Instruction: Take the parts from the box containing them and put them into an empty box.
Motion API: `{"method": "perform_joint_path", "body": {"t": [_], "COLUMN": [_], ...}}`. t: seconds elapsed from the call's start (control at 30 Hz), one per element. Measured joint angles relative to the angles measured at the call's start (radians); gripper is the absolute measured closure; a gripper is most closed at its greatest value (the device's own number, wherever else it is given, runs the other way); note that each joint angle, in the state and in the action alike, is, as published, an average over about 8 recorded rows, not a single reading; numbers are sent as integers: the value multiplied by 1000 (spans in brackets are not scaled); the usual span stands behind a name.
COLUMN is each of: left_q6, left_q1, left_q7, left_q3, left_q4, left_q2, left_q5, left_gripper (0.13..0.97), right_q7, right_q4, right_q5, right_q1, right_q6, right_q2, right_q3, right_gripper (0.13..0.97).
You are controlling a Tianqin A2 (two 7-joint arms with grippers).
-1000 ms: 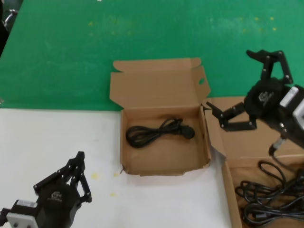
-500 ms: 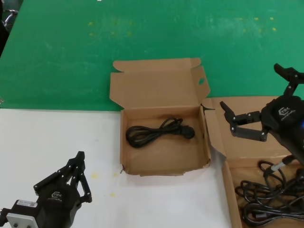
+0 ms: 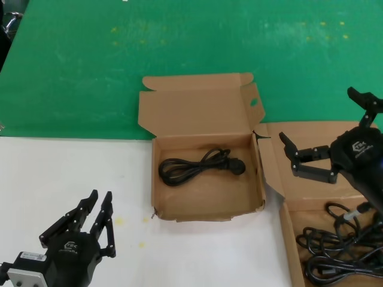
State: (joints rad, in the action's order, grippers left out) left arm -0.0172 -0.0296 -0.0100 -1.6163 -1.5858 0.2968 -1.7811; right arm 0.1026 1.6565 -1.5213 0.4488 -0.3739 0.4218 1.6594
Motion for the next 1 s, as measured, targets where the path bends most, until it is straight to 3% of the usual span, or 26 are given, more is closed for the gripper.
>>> {"method": "perform_joint_path", "body": {"t": [0.3,0.57,0.7,1.0], "left_q6": [2,4,5,7], "left_q1": [3,7,8,12], "left_q7": [1,3,3,4], "left_q3": [2,4,5,7], "left_q4": [-2,-3,-4,-6], "left_q2": [0,1,1,1], "left_q5": [-2,-4,-5,-8], "left_gripper": [819,648,648,431], "right_q7": [-12,-23,-29,-42], "right_q4": [-7,-13,-16,-23], "right_q5": [-32,-63,-79,-114], "right_q1": [-52,-102,-127,-184], "right_q6": [43,85,106,153], "right_q2": [-14,-28,-34,-50], "right_q3": [-7,-13,-17,-24], "right_gripper": [129,129,129,129]}}
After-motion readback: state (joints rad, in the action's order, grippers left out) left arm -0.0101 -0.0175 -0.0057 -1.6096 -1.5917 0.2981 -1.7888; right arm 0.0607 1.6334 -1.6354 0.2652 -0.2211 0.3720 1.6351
